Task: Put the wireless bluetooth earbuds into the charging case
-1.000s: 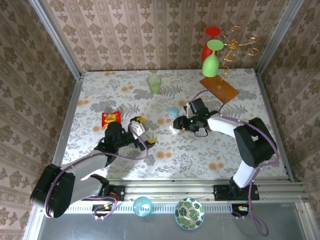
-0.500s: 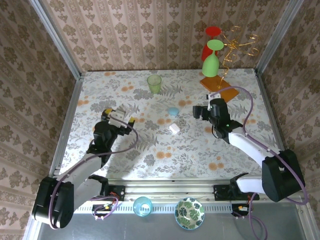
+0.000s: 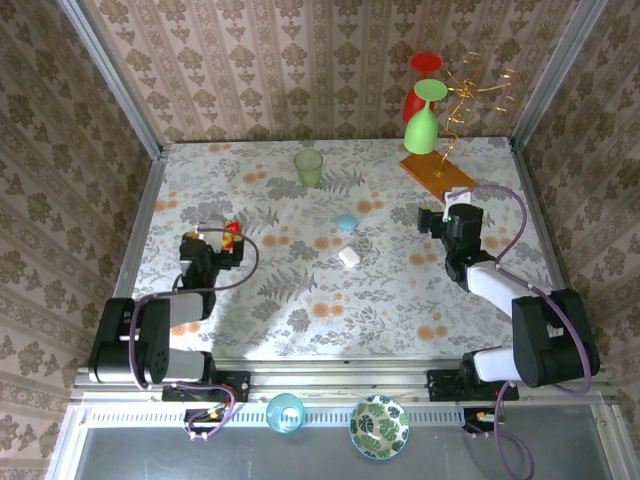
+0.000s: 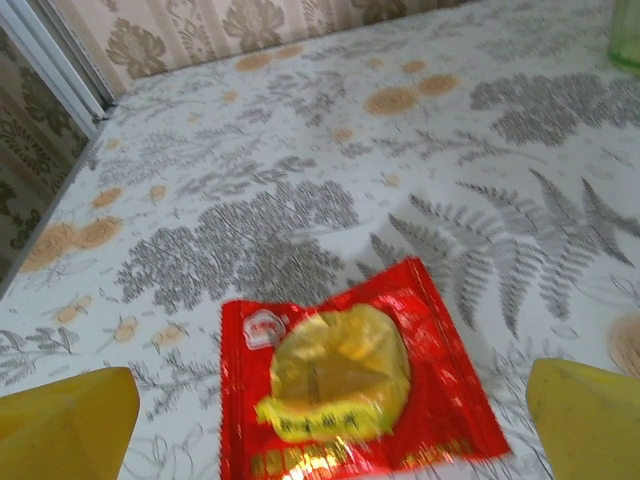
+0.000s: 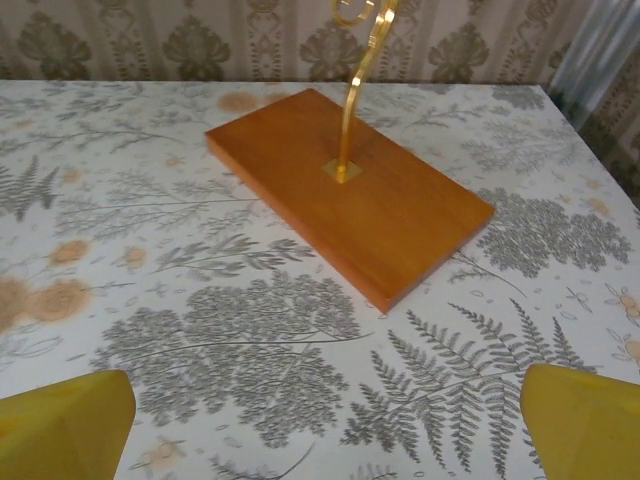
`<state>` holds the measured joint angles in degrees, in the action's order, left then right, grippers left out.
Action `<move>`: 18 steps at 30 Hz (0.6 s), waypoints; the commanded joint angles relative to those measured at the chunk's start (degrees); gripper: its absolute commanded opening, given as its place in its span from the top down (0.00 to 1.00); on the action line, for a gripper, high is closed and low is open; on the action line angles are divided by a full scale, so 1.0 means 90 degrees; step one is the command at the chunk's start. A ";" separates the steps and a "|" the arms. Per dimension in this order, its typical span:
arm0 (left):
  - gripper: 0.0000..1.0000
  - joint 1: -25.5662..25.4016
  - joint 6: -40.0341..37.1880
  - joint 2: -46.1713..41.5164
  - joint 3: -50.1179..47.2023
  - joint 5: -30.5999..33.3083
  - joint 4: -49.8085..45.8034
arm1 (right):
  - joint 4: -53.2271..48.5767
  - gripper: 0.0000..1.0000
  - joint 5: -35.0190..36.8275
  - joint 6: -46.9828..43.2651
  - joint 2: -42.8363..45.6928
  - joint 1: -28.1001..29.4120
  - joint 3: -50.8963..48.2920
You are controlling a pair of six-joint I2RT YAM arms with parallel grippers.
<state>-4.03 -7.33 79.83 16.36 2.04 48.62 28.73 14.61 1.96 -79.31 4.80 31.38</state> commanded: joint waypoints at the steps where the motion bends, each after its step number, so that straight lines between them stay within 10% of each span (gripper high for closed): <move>1: 0.00 0.0305 0.0301 0.0834 0.0194 -0.0424 0.1106 | 0.1174 0.00 -0.0431 0.0022 -0.0536 -0.0201 -0.0467; 18: 0.00 0.0470 0.0537 0.1008 0.0607 -0.0228 0.0548 | 0.2313 0.00 -0.1136 -0.0003 -0.0964 -0.0401 -0.0893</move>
<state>0.43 -3.55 88.79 21.02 -0.67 53.17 46.57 5.26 1.87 -87.46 1.48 23.86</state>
